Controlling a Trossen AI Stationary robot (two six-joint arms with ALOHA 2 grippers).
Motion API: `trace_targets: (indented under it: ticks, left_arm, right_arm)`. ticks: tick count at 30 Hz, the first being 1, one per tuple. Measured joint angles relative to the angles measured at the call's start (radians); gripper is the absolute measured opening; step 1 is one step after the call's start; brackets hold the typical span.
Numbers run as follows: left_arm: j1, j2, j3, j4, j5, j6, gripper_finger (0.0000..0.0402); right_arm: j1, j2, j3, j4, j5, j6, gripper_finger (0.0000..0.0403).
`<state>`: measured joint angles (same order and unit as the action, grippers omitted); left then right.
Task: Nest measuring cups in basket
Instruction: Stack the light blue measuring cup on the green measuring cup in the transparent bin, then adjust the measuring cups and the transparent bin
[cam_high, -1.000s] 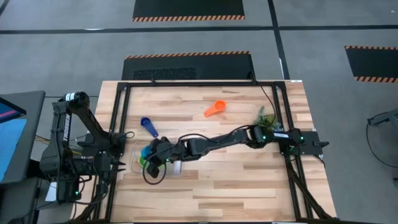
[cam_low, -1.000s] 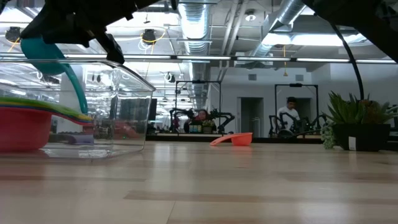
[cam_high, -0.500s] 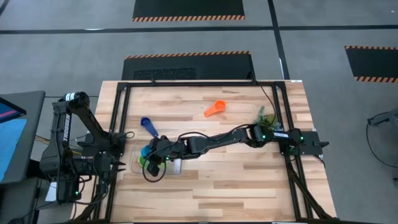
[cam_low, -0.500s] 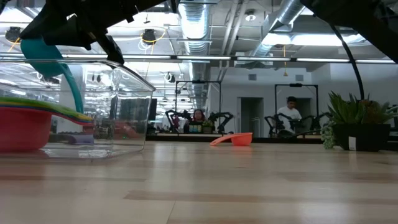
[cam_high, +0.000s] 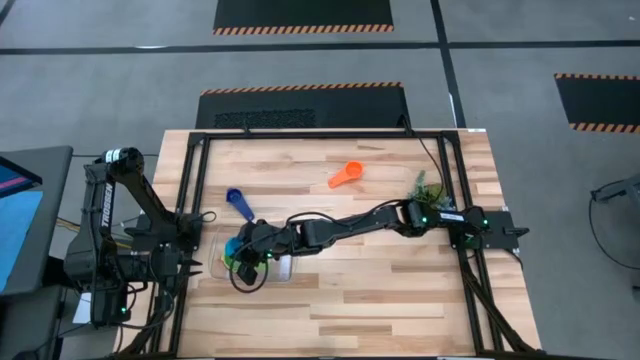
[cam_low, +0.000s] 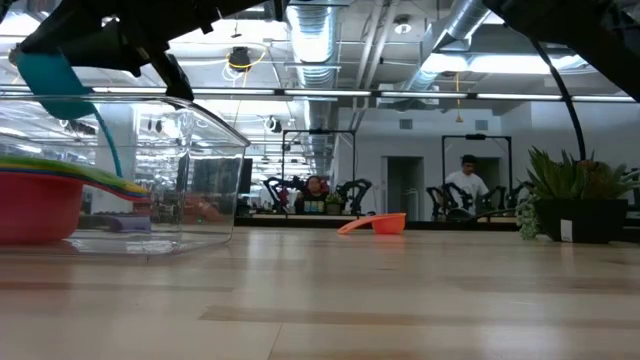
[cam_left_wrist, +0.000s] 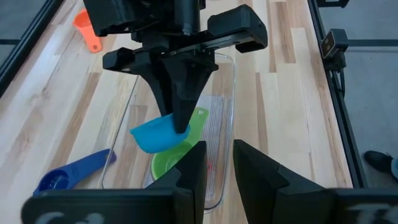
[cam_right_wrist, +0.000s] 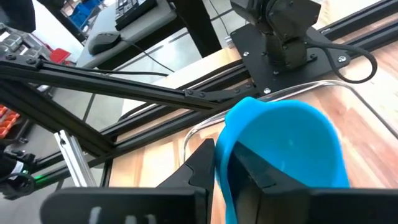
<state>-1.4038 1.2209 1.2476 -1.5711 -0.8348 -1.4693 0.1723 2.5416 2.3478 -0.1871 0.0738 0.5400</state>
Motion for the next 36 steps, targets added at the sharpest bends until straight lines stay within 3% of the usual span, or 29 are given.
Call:
trace_targets:
  ticks: [12, 19, 27, 31, 36]
  left_arm:
    - [0.000, 0.000, 0.000, 0.000, -0.004, 0.014, 0.0068]
    - [0.000, 0.000, 0.000, 0.000, -0.015, 0.036, 0.0068]
    - [0.000, 0.000, 0.000, 0.000, 0.009, 0.030, 0.0068]
    - [0.000, 0.000, 0.000, 0.000, 0.011, 0.027, 0.0068]
    - [0.000, 0.000, 0.000, 0.000, 0.011, 0.026, 0.0068]
  right_arm:
    - [-0.007, 0.000, 0.000, 0.059, 0.002, 0.001, 0.0104]
    - [-0.007, 0.000, 0.000, 0.064, 0.002, 0.002, 0.0104]
    - [-0.001, 0.000, 0.000, 0.063, 0.002, 0.118, 0.0102]
    - [0.000, -0.001, 0.000, -0.008, 0.014, 0.143, 0.0102]
    - [-0.004, -0.001, 0.001, -0.225, 0.038, 0.216, 0.0096]
